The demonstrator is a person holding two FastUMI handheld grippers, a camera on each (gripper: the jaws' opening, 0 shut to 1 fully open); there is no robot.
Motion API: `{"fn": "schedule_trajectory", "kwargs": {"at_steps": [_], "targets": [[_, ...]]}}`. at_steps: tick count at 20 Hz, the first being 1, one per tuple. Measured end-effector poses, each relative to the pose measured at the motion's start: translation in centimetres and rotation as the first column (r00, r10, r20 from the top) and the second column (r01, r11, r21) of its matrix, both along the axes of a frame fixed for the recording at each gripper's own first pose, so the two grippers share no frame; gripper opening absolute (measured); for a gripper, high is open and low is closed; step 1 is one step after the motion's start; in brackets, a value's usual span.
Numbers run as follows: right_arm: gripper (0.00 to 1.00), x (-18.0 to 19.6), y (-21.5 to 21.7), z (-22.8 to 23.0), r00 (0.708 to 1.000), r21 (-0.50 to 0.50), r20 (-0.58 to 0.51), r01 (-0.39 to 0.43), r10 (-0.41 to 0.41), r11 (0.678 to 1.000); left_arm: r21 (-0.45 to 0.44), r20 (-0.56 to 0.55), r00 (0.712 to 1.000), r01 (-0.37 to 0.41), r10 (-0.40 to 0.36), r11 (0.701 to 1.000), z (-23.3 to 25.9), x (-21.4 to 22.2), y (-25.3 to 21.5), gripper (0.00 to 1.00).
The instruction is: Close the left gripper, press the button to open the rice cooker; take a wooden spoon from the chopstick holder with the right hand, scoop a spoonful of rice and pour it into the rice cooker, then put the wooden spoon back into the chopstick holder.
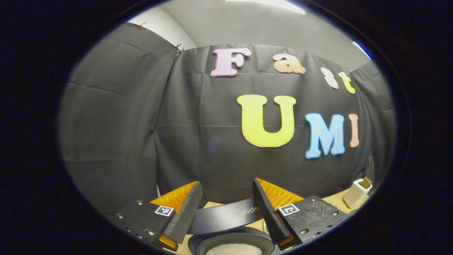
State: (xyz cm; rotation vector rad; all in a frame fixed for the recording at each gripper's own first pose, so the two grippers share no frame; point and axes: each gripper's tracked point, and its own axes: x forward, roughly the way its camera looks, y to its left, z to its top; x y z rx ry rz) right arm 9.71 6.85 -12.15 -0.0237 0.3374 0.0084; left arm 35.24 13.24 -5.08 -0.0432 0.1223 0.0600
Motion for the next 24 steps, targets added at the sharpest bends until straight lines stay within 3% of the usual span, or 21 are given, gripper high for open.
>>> {"fn": "schedule_trajectory", "kwargs": {"at_steps": [14,17,24], "targets": [[0.98,-1.8,-2.7,0.9,0.997,0.038,0.022,-0.074,0.073,0.997,-0.012,-0.084,0.993,0.083,-0.084,0.996,-5.6,-11.3,-5.3,0.90],[0.98,-2.0,-3.3,0.8,0.997,0.042,0.020,-0.075,0.074,0.996,-0.006,-0.098,0.992,0.081,-0.081,0.997,-6.8,-12.3,-5.7,0.94],[0.98,-2.2,-3.3,0.8,0.996,0.033,0.017,-0.092,0.091,0.995,-0.018,-0.140,0.987,0.082,-0.083,0.996,-9.9,-13.9,-6.6,0.91]]}}
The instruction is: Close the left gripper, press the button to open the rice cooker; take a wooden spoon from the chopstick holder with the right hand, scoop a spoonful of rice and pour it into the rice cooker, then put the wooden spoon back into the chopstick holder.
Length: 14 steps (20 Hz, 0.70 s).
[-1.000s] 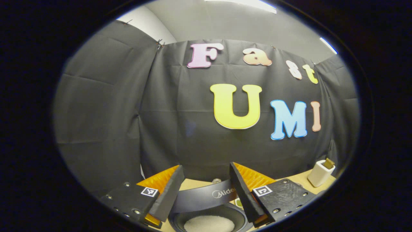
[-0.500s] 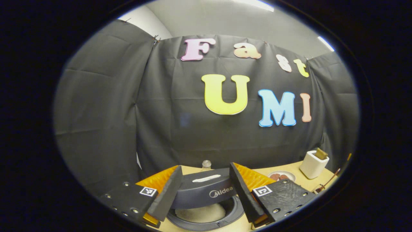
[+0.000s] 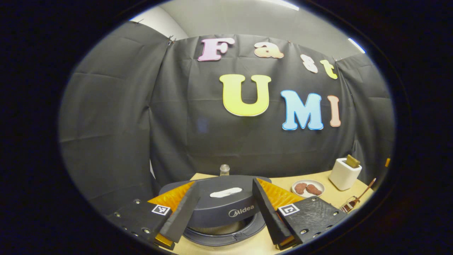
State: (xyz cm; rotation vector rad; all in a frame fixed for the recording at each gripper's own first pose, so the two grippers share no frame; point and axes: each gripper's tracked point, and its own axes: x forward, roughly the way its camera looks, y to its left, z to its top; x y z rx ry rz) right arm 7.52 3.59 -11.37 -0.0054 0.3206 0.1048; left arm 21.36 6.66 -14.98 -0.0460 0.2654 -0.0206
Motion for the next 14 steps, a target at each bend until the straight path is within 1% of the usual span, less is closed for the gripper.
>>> {"fn": "schedule_trajectory", "kwargs": {"at_steps": [1,2,3,4,5,7,8,10,11,14], "targets": [[0.98,0.0,0.1,0.1,1.000,-0.002,0.000,-0.004,0.004,1.000,-0.003,-0.013,1.000,0.002,-0.002,1.000,-0.8,-0.2,-0.1,0.95],[0.98,0.0,0.2,0.1,1.000,-0.006,0.000,-0.006,0.006,1.000,-0.006,-0.026,1.000,0.003,-0.003,1.000,-1.5,-0.6,-0.2,0.91],[0.98,0.0,0.2,0.0,1.000,-0.009,0.000,-0.009,0.009,1.000,-0.007,-0.036,0.999,0.004,-0.004,1.000,-2.1,-0.9,-0.3,0.91],[0.98,0.0,0.2,0.1,1.000,-0.012,0.000,-0.012,0.012,1.000,-0.007,-0.046,0.999,0.005,-0.005,1.000,-2.7,-1.0,-0.4,0.94],[0.98,0.0,0.2,0.0,1.000,-0.015,-0.001,-0.013,0.013,1.000,-0.005,-0.053,0.999,0.005,-0.006,1.000,-3.1,-1.1,-0.5,0.91],[0.98,-0.1,0.3,0.0,1.000,-0.017,-0.004,-0.015,0.015,1.000,-0.001,-0.061,0.998,0.006,-0.006,1.000,-3.9,-1.4,-0.5,0.91],[0.98,-0.1,0.3,-0.1,1.000,-0.019,-0.007,-0.014,0.014,1.000,0.002,-0.063,0.998,0.006,-0.006,1.000,-4.3,-1.3,-0.6,0.95],[0.98,-0.1,0.3,-0.2,1.000,-0.023,-0.011,-0.015,0.014,1.000,0.011,-0.067,0.998,0.007,-0.007,1.000,-4.9,-1.5,-0.7,0.95],[0.98,-0.1,0.3,-0.3,1.000,-0.025,-0.014,-0.015,0.015,1.000,0.014,-0.063,0.998,0.006,-0.006,1.000,-5.1,-1.7,-0.7,0.91],[0.98,-0.3,0.4,-0.3,1.000,-0.031,-0.017,-0.016,0.016,0.999,0.025,-0.081,0.997,0.006,-0.004,1.000,-6.5,-2.1,-1.0,0.91]]}}
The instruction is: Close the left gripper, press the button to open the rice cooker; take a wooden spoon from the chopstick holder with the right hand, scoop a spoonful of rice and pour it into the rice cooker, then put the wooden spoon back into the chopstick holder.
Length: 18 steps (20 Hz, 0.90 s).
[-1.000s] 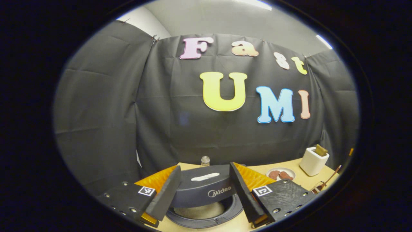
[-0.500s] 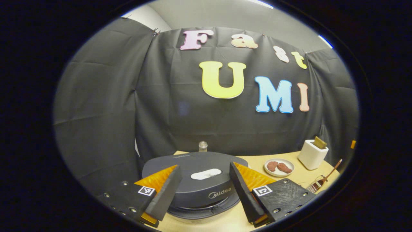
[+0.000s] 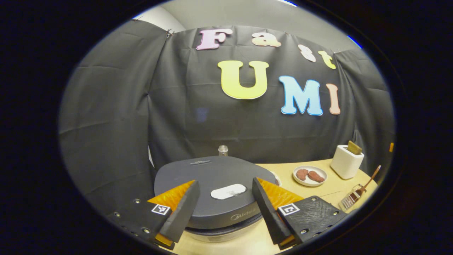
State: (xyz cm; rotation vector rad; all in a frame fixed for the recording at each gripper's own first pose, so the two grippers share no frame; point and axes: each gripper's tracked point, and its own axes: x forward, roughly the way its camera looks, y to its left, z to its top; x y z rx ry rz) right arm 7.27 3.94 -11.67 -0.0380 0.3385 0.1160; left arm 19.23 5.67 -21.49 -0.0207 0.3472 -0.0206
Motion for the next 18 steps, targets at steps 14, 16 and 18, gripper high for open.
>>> {"fn": "schedule_trajectory", "kwargs": {"at_steps": [14,16,18], "targets": [[0.99,-0.8,-1.5,1.0,1.000,-0.016,0.013,0.006,-0.006,1.000,0.058,-0.017,0.999,-0.033,0.034,0.998,-2.1,-1.0,-0.4,0.93],[0.99,-0.9,-1.5,1.8,0.999,-0.014,0.032,-0.003,0.004,1.000,0.058,-0.008,0.999,-0.034,0.034,0.998,-0.9,-0.9,-0.8,0.92],[0.99,-1.0,-1.8,2.7,0.998,-0.008,0.058,-0.008,0.009,1.000,0.013,0.022,0.999,-0.034,0.033,0.999,1.7,-1.3,-1.9,0.89]]}}
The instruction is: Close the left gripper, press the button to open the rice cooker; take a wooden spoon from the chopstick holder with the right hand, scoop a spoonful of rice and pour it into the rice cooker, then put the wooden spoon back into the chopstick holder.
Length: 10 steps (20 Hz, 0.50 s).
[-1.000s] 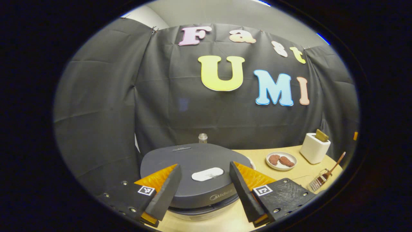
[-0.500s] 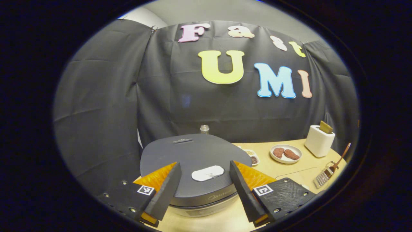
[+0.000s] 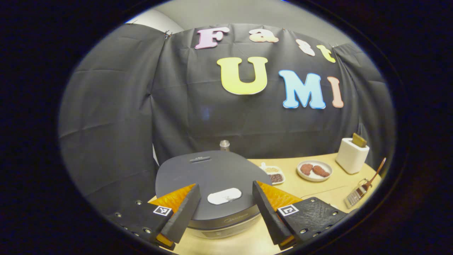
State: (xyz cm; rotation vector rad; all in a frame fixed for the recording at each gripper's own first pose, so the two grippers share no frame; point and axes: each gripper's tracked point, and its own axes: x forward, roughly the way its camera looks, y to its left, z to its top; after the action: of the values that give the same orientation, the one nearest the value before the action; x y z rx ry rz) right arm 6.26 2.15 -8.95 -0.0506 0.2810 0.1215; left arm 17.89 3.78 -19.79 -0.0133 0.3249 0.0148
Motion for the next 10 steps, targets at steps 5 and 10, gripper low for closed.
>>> {"fn": "schedule_trajectory", "kwargs": {"at_steps": [5,10], "targets": [[0.99,-1.0,-0.6,1.6,0.998,0.037,0.043,-0.043,0.041,0.998,0.022,0.134,0.990,0.028,-0.030,0.999,8.9,-3.2,-3.4,0.89],[0.98,-2.3,-0.7,3.5,0.988,0.057,0.110,-0.115,0.108,0.992,0.074,0.240,0.970,0.028,-0.045,0.997,17.2,-9.1,-7.3,0.89]]}}
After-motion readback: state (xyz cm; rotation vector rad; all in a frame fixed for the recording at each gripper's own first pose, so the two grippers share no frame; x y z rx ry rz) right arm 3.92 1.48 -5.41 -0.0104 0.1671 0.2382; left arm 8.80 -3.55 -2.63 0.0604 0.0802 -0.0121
